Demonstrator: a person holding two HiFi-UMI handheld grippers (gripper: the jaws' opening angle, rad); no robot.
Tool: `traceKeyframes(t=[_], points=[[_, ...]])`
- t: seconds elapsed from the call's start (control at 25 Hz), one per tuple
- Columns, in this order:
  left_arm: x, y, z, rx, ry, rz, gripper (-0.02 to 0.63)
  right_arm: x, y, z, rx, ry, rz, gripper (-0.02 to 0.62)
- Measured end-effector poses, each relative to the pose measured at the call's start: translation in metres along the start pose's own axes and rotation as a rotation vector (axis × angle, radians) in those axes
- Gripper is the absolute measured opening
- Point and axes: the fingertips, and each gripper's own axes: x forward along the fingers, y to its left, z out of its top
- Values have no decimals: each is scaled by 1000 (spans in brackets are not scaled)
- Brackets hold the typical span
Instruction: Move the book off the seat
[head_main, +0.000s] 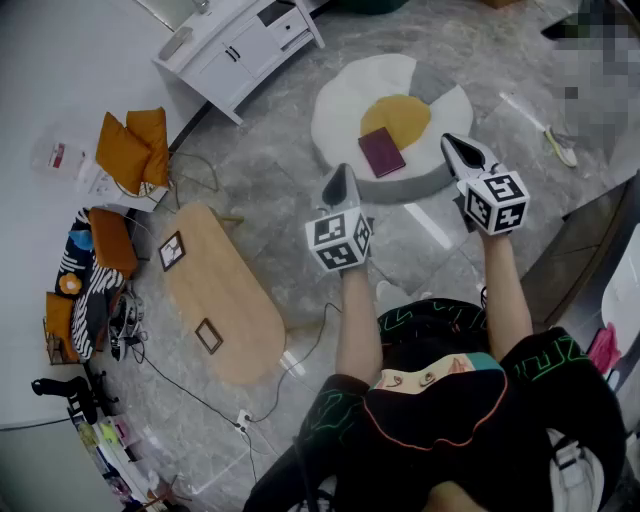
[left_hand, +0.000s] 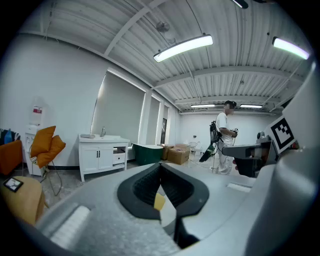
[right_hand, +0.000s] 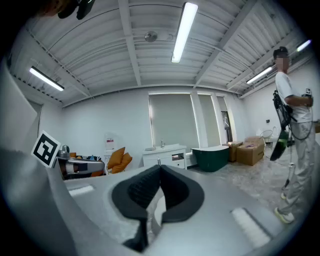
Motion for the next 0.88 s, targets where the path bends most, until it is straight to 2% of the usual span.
traceKeyframes(t=[0.16, 0.32, 0.52, 0.76, 0.88], points=[[-3, -11, -2, 4, -14, 0, 9, -8, -3, 0, -6, -17, 9, 3], [-7, -16, 4, -6, -47, 5, 9, -14, -12, 12, 40, -92, -1, 3], [-8, -13, 12, 6, -60, 24, 9, -14, -22, 14, 45, -91, -23, 3], [2, -16, 17, 27, -36, 14, 9, -8, -39, 22, 70, -103, -39, 3], [4, -6, 13, 24, -19, 53, 9, -1, -42, 20, 87, -92, -34, 3]])
